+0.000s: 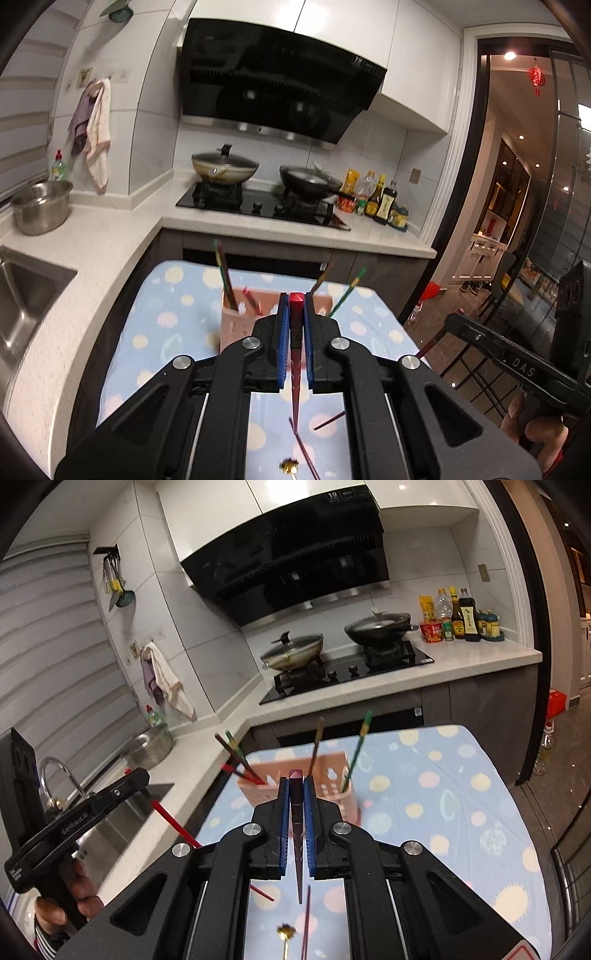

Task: Organize utensils

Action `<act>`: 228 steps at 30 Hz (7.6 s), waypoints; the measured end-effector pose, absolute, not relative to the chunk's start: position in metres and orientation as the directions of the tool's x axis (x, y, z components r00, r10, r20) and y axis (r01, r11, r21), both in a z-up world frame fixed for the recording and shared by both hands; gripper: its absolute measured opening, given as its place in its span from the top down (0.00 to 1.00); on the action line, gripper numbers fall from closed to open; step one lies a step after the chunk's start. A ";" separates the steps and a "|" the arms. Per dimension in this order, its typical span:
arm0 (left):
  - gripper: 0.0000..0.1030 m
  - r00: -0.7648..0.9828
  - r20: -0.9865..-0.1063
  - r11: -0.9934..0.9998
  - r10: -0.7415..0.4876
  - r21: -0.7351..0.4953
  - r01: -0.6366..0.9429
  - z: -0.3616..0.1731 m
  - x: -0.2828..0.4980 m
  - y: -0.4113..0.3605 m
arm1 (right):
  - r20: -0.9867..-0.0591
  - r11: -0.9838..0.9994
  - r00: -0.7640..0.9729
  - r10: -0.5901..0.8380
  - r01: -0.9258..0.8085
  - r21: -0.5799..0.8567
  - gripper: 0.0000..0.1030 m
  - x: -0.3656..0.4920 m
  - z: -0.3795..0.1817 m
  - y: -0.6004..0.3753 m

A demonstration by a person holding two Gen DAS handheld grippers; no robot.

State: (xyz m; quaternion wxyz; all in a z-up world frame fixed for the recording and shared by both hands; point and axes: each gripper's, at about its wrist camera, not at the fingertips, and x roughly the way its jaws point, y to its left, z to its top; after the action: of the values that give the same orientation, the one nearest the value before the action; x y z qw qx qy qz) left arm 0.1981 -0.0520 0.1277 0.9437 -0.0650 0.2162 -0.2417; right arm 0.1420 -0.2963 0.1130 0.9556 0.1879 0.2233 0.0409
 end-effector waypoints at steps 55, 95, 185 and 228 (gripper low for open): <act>0.66 0.839 -0.375 0.919 -0.395 -0.178 0.352 0.130 0.332 -0.072 | -0.424 0.938 0.901 0.089 0.067 0.341 0.80 0.276 0.107 -0.298; 0.55 0.555 -0.805 0.970 -0.211 -0.101 0.221 -0.091 0.115 -0.038 | -0.826 0.979 0.535 0.177 -0.008 0.205 0.78 0.042 -0.098 -0.200; 0.99 0.580 -0.714 0.914 -0.392 -0.233 0.331 -0.028 0.112 -0.050 | -0.643 0.930 0.750 0.154 0.109 0.350 0.93 0.044 0.001 -0.268; 0.60 0.448 -0.811 0.918 -0.377 -0.261 0.299 -0.115 0.092 -0.029 | -0.660 0.924 0.734 0.162 0.122 0.362 0.93 0.052 -0.007 -0.264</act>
State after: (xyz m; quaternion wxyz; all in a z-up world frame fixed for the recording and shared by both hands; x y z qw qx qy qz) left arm 0.0922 -0.0290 -0.1153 0.8500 -0.0401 0.4862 -0.1988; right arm 0.0516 -0.2639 -0.0069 0.9105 0.1946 0.3648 0.0110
